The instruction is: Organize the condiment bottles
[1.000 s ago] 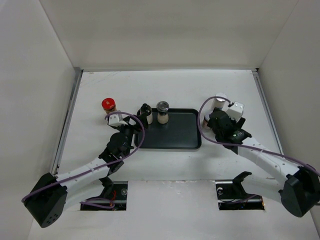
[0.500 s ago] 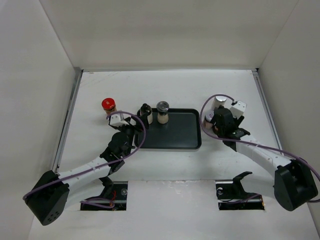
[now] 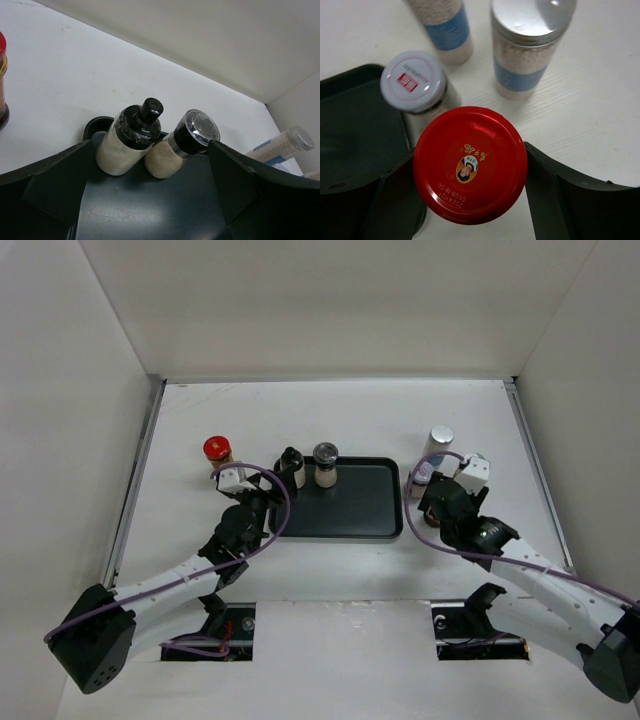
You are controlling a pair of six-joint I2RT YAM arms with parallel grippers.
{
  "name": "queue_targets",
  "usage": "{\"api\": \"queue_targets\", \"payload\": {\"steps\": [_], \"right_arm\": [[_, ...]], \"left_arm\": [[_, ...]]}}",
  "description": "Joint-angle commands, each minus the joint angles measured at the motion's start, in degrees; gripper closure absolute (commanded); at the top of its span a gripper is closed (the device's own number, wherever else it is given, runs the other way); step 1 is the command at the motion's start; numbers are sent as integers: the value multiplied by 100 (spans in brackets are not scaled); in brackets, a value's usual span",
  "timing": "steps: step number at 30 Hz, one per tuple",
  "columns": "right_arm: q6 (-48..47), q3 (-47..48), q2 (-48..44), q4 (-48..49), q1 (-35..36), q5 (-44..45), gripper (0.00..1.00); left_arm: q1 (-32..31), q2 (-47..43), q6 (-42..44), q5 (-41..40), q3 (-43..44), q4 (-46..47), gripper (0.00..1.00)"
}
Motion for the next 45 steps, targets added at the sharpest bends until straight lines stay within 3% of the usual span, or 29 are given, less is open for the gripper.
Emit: {"api": "queue_targets", "payload": {"steps": [1,5,8,15,23,27,40,43,45], "right_arm": [[106,779,-179,-171,564,374,42],[167,1324,180,-155,1285,400,42],[-43,1764,882,484,1498,304,41],[-1045,2528,2763,2691,1454,-355,42],[-1432,3461,4302,3466,1085,-777,42],[-1406,3426,4497,3571,953,-830,42],[-1344,2468,3943,3686,92,-1006,41],[-1336,2328,4004,3738,48,-979,40],[-1353,2301,4101,3818,21,-1006,33]], "left_arm": [[-7,-223,-43,53,-13,244,0],[63,-337,-35,44,-22,174,0],[151,-407,-35,70,-40,121,0],[361,-610,-43,79,-93,-29,0],[441,-495,-52,79,-93,-38,0],[485,-495,-52,53,-93,-38,0],[590,-284,-35,18,-5,-38,0],[617,-302,-26,-35,13,-64,0],[617,-311,-26,-79,74,-186,0]]}}
